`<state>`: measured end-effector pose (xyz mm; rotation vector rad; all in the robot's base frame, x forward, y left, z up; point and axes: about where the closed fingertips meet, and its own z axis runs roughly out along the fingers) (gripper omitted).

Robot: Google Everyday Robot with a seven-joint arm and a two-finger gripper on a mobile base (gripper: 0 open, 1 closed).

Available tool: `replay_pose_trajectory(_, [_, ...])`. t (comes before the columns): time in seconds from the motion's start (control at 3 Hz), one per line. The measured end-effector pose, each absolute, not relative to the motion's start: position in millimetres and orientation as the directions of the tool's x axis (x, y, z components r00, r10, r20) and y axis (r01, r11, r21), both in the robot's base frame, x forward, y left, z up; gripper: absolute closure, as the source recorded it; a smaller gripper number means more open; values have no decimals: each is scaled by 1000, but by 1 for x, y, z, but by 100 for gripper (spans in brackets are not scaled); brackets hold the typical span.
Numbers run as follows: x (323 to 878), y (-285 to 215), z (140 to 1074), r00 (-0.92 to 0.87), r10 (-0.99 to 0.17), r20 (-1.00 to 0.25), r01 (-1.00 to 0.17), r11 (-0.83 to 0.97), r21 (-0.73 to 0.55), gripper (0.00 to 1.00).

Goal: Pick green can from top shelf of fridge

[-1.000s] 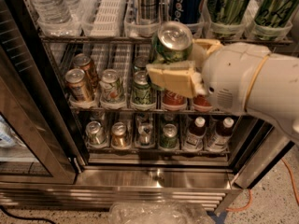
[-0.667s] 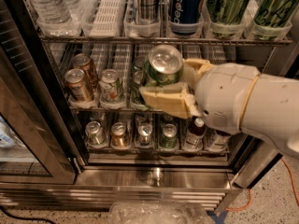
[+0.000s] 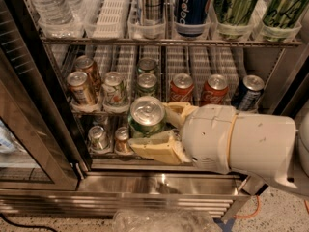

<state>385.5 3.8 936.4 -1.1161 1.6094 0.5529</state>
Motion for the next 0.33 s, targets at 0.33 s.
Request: replay_pose_trajectory(0.33, [385, 5, 935, -15, -387, -922, -872, 456, -177, 100])
